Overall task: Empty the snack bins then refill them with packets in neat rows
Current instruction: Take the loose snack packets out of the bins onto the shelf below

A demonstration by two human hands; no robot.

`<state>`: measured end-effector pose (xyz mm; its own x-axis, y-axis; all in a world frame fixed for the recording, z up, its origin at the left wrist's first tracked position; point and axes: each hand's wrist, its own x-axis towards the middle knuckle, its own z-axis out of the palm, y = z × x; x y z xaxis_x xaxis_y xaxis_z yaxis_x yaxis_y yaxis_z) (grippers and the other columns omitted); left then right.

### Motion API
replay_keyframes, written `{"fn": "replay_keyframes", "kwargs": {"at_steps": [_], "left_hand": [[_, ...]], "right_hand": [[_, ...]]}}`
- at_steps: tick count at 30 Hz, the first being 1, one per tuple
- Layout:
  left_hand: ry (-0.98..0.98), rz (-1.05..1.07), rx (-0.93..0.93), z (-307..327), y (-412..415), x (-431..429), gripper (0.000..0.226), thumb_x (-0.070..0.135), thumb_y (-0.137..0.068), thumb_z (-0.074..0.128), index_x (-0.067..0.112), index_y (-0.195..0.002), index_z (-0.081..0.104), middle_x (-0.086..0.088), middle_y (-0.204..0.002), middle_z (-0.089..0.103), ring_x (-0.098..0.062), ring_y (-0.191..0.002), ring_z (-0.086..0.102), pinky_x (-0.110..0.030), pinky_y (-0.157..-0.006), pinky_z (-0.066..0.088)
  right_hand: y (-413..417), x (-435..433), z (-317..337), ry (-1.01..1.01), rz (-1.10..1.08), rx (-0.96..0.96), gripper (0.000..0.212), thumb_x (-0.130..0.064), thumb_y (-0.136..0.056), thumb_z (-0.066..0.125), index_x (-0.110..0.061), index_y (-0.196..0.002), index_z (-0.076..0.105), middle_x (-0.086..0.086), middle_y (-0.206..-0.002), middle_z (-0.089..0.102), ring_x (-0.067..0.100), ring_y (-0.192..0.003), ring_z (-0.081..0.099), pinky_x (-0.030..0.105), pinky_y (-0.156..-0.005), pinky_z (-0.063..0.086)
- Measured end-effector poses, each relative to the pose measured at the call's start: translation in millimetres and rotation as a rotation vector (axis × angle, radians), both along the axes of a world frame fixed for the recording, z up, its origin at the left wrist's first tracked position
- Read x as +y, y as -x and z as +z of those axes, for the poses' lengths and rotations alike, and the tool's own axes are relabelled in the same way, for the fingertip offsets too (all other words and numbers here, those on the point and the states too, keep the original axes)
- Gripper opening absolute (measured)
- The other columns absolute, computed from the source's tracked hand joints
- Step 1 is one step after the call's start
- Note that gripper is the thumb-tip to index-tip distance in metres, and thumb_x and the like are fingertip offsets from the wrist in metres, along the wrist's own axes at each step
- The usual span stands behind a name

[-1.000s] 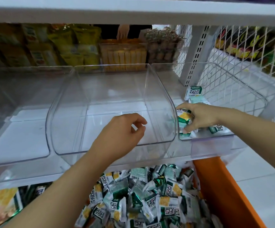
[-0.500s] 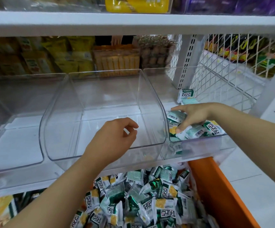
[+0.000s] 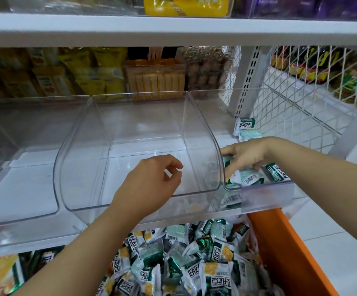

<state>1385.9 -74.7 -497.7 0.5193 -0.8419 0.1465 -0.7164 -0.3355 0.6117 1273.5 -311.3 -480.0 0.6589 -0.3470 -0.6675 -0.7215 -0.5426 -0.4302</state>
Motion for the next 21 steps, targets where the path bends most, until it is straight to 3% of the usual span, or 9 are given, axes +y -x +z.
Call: {"fn": "replay_keyframes", "kwargs": {"at_steps": [2,4,6,7,9,11,15,19,21], "left_hand": [[0.0,0.003,0.0,-1,0,0,0.016,0.03,-0.094,0.053,0.036,-0.105,0.061,0.029,-0.086,0.054,0.01,-0.077,0.056,-0.021,-0.075,0.051],[-0.001,0.004,0.004,-1,0,0,0.016,0.03,-0.094,0.052,0.036,-0.106,0.061,0.028,-0.086,0.054,0.01,-0.077,0.056,-0.02,-0.075,0.051],[0.0,0.001,0.008,-1,1,0,0.017,0.03,-0.094,0.052,0.035,-0.107,0.062,0.028,-0.086,0.054,0.01,-0.078,0.056,-0.022,-0.076,0.052],[0.0,-0.001,0.007,-1,1,0,0.017,0.03,-0.094,0.052,0.035,-0.108,0.062,0.028,-0.086,0.054,0.009,-0.079,0.057,-0.023,-0.077,0.053],[0.0,-0.003,0.004,-1,0,0,0.018,0.03,-0.094,0.052,0.034,-0.109,0.062,0.028,-0.086,0.053,0.008,-0.079,0.057,-0.025,-0.077,0.053],[0.003,-0.003,0.002,-1,-1,0,0.018,0.03,-0.094,0.052,0.034,-0.109,0.061,0.028,-0.086,0.053,0.007,-0.079,0.057,-0.024,-0.077,0.053],[0.012,-0.001,-0.006,-2,-1,-1,0.018,0.03,-0.094,0.051,0.033,-0.108,0.062,0.028,-0.085,0.053,0.007,-0.079,0.057,-0.024,-0.077,0.053],[0.014,0.005,-0.004,-3,-2,-1,0.017,0.031,-0.094,0.052,0.034,-0.107,0.061,0.029,-0.086,0.053,0.007,-0.079,0.057,-0.023,-0.076,0.053],[0.014,0.007,-0.005,-3,-2,-1,0.017,0.031,-0.094,0.051,0.034,-0.107,0.061,0.028,-0.086,0.053,0.007,-0.079,0.057,-0.023,-0.076,0.053]], "right_hand": [[-4,6,-2,0.013,0.016,0.003,0.069,-0.026,-0.069,0.083,-0.035,-0.126,0.047,-0.006,-0.106,0.052,0.011,-0.075,0.05,0.028,-0.057,0.04],[-5,10,-6,0.067,0.018,-0.021,0.073,-0.036,-0.045,0.089,-0.039,-0.109,0.053,-0.001,-0.119,0.053,0.027,-0.095,0.06,0.037,-0.076,0.052],[-5,3,-11,0.109,0.041,-0.061,0.08,-0.045,-0.03,0.086,-0.041,-0.103,0.054,0.003,-0.126,0.055,0.038,-0.117,0.055,0.051,-0.094,0.049],[-4,0,-14,0.11,0.053,-0.083,0.081,-0.045,-0.03,0.087,-0.041,-0.104,0.054,0.006,-0.126,0.057,0.038,-0.117,0.055,0.056,-0.097,0.046],[-1,-1,-14,0.098,0.058,-0.117,0.084,-0.042,-0.036,0.088,-0.036,-0.112,0.054,0.012,-0.126,0.058,0.029,-0.095,0.062,0.051,-0.091,0.047],[2,-3,-13,0.09,0.049,-0.14,0.084,-0.044,-0.038,0.088,-0.035,-0.114,0.054,0.021,-0.126,0.057,0.023,-0.074,0.051,0.04,-0.075,0.047],[6,-2,-9,0.118,0.073,-0.185,0.073,-0.049,-0.049,0.085,-0.037,-0.116,0.058,0.018,-0.124,0.059,0.023,-0.079,0.057,0.035,-0.079,0.046],[5,-1,-7,0.156,0.072,-0.201,0.054,-0.031,-0.069,0.083,-0.03,-0.118,0.061,0.007,-0.086,0.063,0.012,-0.064,0.049,0.023,-0.062,0.037],[5,2,-6,0.173,0.084,-0.218,0.051,-0.029,-0.067,0.085,-0.03,-0.113,0.063,0.011,-0.095,0.066,0.016,-0.073,0.054,0.026,-0.069,0.04]]}}
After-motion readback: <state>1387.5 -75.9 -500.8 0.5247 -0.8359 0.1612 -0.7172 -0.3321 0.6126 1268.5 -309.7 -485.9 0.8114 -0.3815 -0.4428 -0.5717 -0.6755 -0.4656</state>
